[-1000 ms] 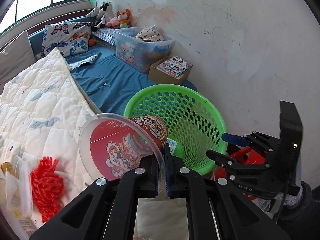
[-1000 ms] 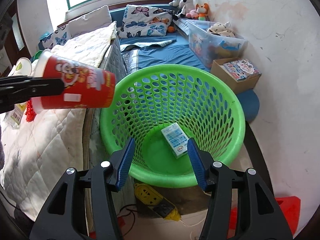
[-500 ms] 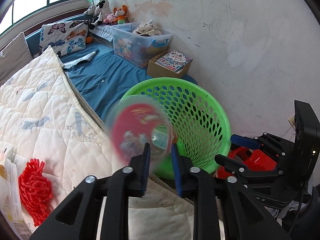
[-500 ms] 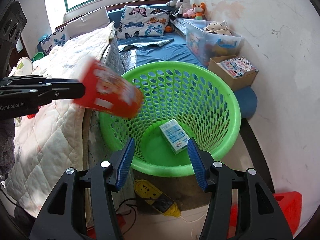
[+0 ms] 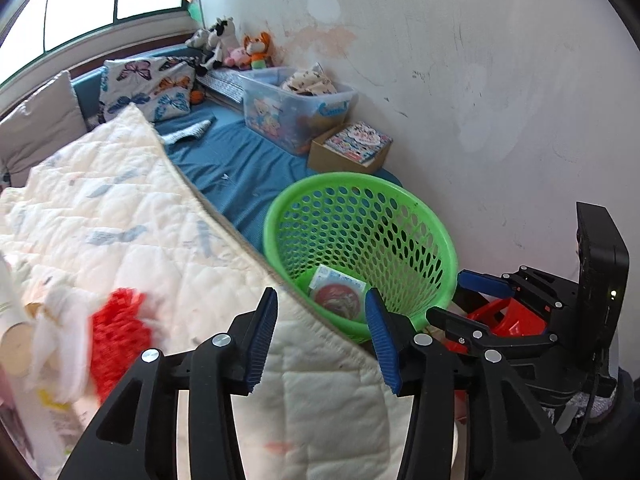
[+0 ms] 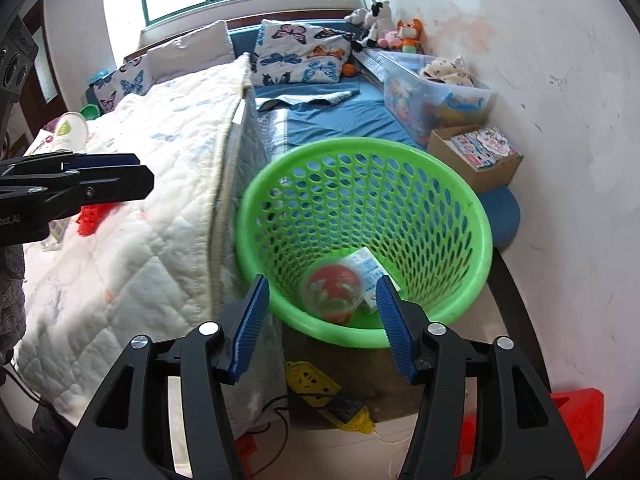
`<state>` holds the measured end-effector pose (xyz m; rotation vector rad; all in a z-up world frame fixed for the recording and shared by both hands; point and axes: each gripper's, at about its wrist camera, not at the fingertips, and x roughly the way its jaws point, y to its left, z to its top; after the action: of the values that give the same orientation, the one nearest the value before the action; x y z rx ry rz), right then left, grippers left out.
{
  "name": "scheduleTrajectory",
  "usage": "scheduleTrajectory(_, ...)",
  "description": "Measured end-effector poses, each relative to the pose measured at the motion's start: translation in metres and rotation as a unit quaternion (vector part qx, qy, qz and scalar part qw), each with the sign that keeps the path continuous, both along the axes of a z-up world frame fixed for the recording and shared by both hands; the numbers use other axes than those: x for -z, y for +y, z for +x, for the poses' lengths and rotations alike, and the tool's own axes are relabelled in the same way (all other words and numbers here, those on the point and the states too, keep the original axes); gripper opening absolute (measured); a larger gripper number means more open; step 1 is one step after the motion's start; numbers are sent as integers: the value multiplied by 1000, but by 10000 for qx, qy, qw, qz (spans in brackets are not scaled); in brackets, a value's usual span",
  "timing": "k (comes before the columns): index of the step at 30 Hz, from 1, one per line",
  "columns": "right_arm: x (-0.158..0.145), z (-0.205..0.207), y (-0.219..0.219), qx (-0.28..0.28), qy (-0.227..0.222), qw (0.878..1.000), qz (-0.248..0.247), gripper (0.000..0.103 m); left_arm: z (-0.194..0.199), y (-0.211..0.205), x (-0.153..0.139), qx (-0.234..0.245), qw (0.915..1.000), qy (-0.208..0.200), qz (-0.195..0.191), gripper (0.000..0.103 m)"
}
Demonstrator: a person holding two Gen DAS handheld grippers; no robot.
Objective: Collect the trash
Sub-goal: 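Move both tools back over the trash on the bed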
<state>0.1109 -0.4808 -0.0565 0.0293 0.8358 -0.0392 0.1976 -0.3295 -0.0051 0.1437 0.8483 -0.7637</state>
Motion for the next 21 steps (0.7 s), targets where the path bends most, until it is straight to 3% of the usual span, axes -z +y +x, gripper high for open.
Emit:
scheduleTrajectory(12,-21,-8,53,-457,-186,9988,-36,63,-31,79,-28,-651,9966,-497,-101,52)
scheduleTrajectory(21,-32,-5,101,-969,-244,9950,78,67,-45,166,-35,-1474,9870,-633,-121,53)
